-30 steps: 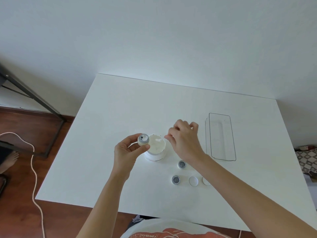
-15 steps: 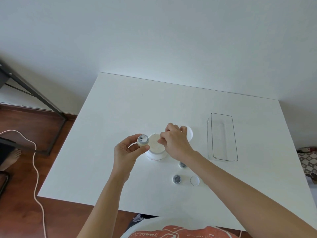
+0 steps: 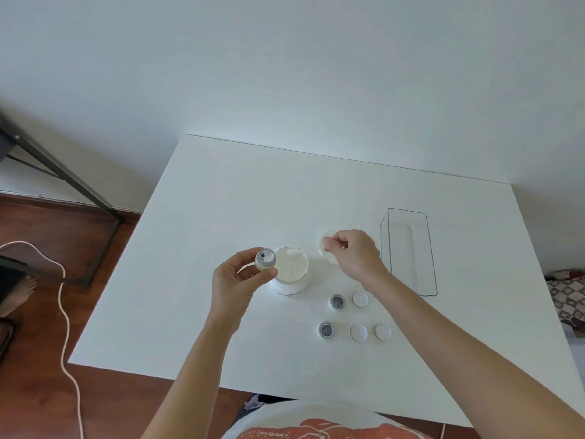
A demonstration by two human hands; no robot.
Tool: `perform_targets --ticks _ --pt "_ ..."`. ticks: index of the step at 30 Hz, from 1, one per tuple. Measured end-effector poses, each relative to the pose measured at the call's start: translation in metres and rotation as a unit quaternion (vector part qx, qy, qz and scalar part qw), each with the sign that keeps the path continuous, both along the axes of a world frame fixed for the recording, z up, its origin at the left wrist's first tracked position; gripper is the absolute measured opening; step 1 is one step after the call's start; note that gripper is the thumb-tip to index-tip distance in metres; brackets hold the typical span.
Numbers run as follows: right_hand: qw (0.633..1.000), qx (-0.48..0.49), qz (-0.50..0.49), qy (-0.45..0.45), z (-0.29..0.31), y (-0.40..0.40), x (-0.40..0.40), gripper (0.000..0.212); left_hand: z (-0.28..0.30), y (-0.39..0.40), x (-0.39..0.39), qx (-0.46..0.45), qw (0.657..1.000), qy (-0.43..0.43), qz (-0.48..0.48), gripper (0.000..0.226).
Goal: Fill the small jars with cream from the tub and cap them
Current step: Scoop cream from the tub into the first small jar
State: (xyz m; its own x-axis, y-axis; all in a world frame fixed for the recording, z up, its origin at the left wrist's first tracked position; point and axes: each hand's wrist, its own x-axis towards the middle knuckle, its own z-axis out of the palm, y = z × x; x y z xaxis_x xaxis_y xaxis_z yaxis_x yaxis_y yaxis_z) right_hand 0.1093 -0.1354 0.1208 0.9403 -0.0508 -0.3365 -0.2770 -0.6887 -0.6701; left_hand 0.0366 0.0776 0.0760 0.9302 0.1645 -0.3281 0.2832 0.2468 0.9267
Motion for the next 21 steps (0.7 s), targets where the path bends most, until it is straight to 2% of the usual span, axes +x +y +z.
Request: perform_targets --ticks 4,8,12,16,19,21 --pt "0.997 0.074 -0.028 -0.005 0.016 -0.001 -0.001 0.028 0.0 -0.005 0.002 0.001 1.0 0.002 -0.006 0.036" --pt "0.995 0.087 -0.015 -0.045 0.029 0.007 -0.006 0.027 0.002 -0.01 0.005 0.003 1.0 0.006 -0.01 0.036" --pt "0.99 0.04 0.016 -0.135 0.031 0.015 -0.014 0.02 0.004 -0.013 0.008 -0.002 1.0 0.004 -0.015 0.035" --pt "0.97 -0.003 0.054 -0.238 0.026 0.021 -0.023 0.014 0.006 -0.013 0.008 -0.005 1.0 -0.001 -0.017 0.035" --pt "0.936 -0.075 0.097 -0.329 0.024 0.022 -0.027 0.013 0.006 -0.013 0.008 -0.006 1.0 -0.003 -0.016 0.033" --pt "0.896 -0.128 0.137 -0.401 0.022 0.02 -0.03 0.015 0.007 -0.013 0.008 -0.009 1.0 -0.005 -0.017 0.032"
